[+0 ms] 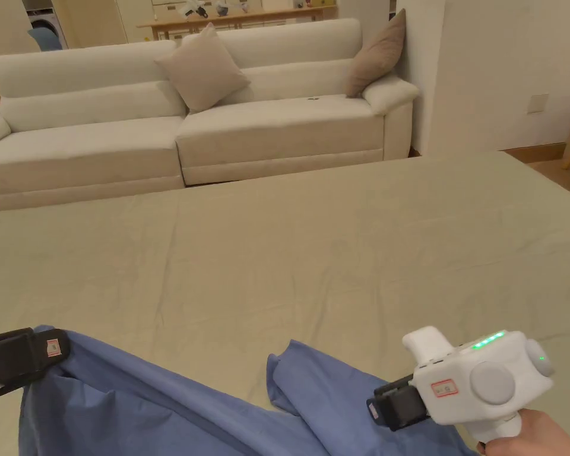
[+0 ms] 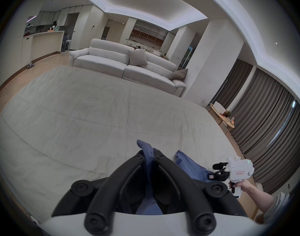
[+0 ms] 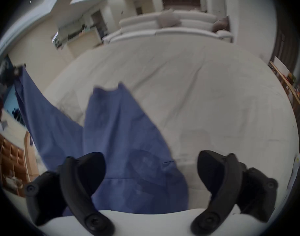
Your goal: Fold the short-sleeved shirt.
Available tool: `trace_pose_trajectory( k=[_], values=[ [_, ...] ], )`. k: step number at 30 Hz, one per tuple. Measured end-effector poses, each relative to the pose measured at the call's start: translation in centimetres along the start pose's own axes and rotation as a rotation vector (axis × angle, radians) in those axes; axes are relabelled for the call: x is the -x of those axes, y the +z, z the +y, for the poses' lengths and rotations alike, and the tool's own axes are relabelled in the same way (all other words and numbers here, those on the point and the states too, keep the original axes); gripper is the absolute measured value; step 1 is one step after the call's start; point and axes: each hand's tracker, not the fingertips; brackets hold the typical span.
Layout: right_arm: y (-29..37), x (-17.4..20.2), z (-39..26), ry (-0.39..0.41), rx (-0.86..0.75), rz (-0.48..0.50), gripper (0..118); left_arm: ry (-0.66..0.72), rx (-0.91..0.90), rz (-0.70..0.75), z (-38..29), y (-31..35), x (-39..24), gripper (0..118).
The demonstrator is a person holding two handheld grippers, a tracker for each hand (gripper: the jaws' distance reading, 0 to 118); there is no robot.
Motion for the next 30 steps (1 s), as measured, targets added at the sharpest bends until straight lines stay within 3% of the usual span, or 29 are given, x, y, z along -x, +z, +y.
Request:
trace_pose_trajectory(
  k=[2,3,4,5,6,8,9,10,14,19,22,26,28,30],
  values=[
    [-1.3,0.5,-0.8,-0.016,0.078,-0.027,55,-0.040,0.013,0.045,-0.2,0.1,0.0,4],
    [-1.5,1.1,-1.5,-0.030,0.102,-0.061,52,-0.060,0.019,0.071,-0.5,0.1,0.1,4],
    [-0.9,2.1,-2.3,0.033,0.027,-0.150,35,-0.040,0.022,0.076,-0.6,-0.1,0.5,4],
    [-0.2,2.5,-2.7,0.054,-0.019,-0.101,4,-0.044,0.027,0.074,-0.8,-0.1,0.8,4],
    [0.0,2.9,-2.6,0.019,0.014,-0.052,4,-0.041,0.024,0.078,-1.1,-0.1,0.9,4],
    [1.3,4.1,-2.9,0.005,-0.057,-0.126,4,-0.038,0.029,0.106,-1.5,-0.2,1.1,4],
    [2.9,4.6,-3.0,0.038,-0.137,-0.141,4,-0.039,0.027,0.123,-1.8,0.2,1.0,4],
    [4.8,4.7,-2.7,0.019,-0.216,-0.160,4,-0.040,0.020,0.125,-1.9,0.8,0.9,4],
    [14.9,5.5,-1.7,-0.085,-0.567,-0.342,4,-0.034,-0.087,0.174,-0.8,4.6,0.2,4],
    [29.9,7.6,-0.5,-0.247,-1.072,-0.445,4,-0.039,-0.315,0.192,3.0,11.8,-3.8,4],
    [36.2,7.9,1.9,-0.239,-1.174,-0.400,4,-0.087,-0.429,0.230,6.1,14.9,-7.3,4],
    [40.8,8.4,5.8,-0.214,-1.232,-0.413,4,-0.191,-0.482,0.283,10.2,16.5,-12.0,4],
    [42.4,7.9,8.6,-0.246,-1.224,-0.399,4,-0.231,-0.480,0.326,12.9,15.6,-13.8,4],
    [43.2,6.6,11.5,-0.297,-1.204,-0.396,4,-0.193,-0.489,0.274,15.6,14.8,-14.5,4]
  ],
)
